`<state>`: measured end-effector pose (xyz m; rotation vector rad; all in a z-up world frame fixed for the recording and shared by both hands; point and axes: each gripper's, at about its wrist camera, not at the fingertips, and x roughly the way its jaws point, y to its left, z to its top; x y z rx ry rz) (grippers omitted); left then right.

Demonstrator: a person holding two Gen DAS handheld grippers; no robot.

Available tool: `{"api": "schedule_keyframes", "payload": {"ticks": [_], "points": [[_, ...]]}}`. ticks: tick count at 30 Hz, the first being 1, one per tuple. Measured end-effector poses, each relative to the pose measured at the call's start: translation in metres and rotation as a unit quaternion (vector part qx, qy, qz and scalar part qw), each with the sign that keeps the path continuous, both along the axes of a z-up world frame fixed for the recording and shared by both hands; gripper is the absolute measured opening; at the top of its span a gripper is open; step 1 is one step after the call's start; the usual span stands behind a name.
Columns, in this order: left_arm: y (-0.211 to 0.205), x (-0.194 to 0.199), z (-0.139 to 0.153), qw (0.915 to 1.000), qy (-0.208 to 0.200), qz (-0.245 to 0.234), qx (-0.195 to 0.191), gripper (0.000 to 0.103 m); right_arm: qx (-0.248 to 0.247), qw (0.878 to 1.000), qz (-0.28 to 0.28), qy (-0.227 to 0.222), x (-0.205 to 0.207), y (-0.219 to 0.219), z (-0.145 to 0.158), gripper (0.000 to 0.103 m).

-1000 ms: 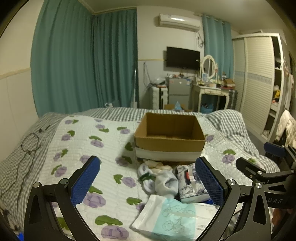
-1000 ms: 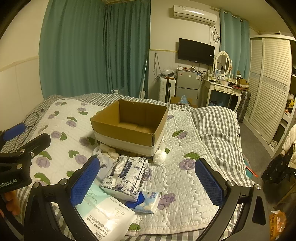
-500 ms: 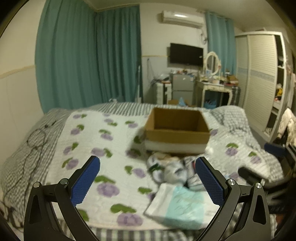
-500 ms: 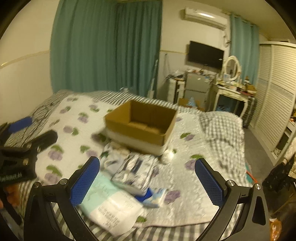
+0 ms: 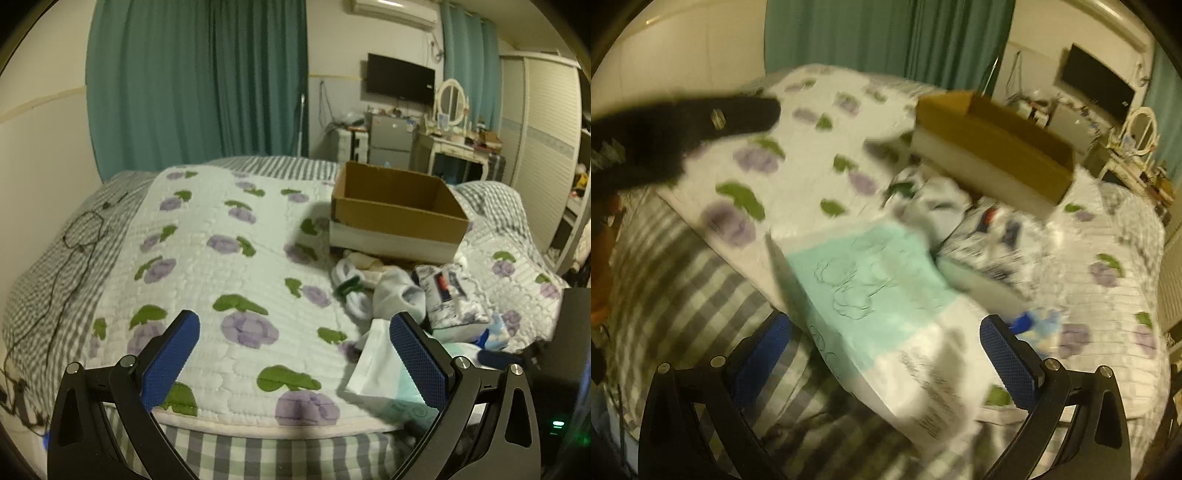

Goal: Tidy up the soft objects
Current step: 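Grasp the teal-and-white cleaning towel pack with the right tool, then grasp the white sock with the left tool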

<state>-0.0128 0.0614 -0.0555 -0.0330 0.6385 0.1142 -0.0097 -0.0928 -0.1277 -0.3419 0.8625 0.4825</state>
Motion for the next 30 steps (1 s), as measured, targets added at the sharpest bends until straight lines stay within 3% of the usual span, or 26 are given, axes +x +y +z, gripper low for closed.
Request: {"api": "schedule_keyframes", "payload": {"ticks": [4, 6, 7, 9, 11, 17, 23, 27, 30], "points": [[0.003, 0.001, -0.003, 1.0, 0.004, 0.0, 0.0, 0.103, -0.007, 1.0, -0.001, 0.031, 0.009, 0.004, -0.014, 0.08], [0.003, 0.001, -0.003, 1.0, 0.004, -0.002, -0.001, 0.103, 0.002, 0.999, 0.006, 0.034, 0.011, 0.004, -0.014, 0.058], [0.003, 0.002, -0.003, 1.0, 0.004, -0.003, -0.001, 0.103, 0.006, 0.999, 0.01, 0.036, 0.011, 0.004, -0.012, 0.052], [0.002, 0.001, 0.0, 1.0, 0.001, -0.006, 0.002, 0.103, 0.019, 0.999, 0.02, 0.036, 0.008, 0.003, -0.007, 0.026], [0.0, 0.001, 0.002, 0.9999, -0.003, -0.009, 0.004, 0.103, 0.027, 0.999, 0.024, 0.025, 0.005, 0.001, 0.001, 0.018], [-0.004, 0.002, 0.014, 0.9998, -0.016, -0.014, 0.005, 0.103, 0.056, 0.998, 0.019, -0.026, -0.009, -0.017, 0.05, 0.012], [-0.02, 0.026, 0.014, 0.9994, -0.003, -0.032, 0.013, 0.103, 0.062, 0.993, -0.028, -0.097, -0.003, -0.054, 0.101, 0.011], [-0.034, 0.051, 0.0, 0.9981, 0.021, -0.057, -0.009, 0.103, 0.041, 0.989, -0.068, -0.126, 0.02, -0.074, 0.113, 0.011], [-0.053, 0.066, -0.017, 0.9961, 0.043, -0.077, 0.002, 0.103, 0.026, 0.988, -0.087, -0.127, 0.039, -0.084, 0.107, 0.012]]}}
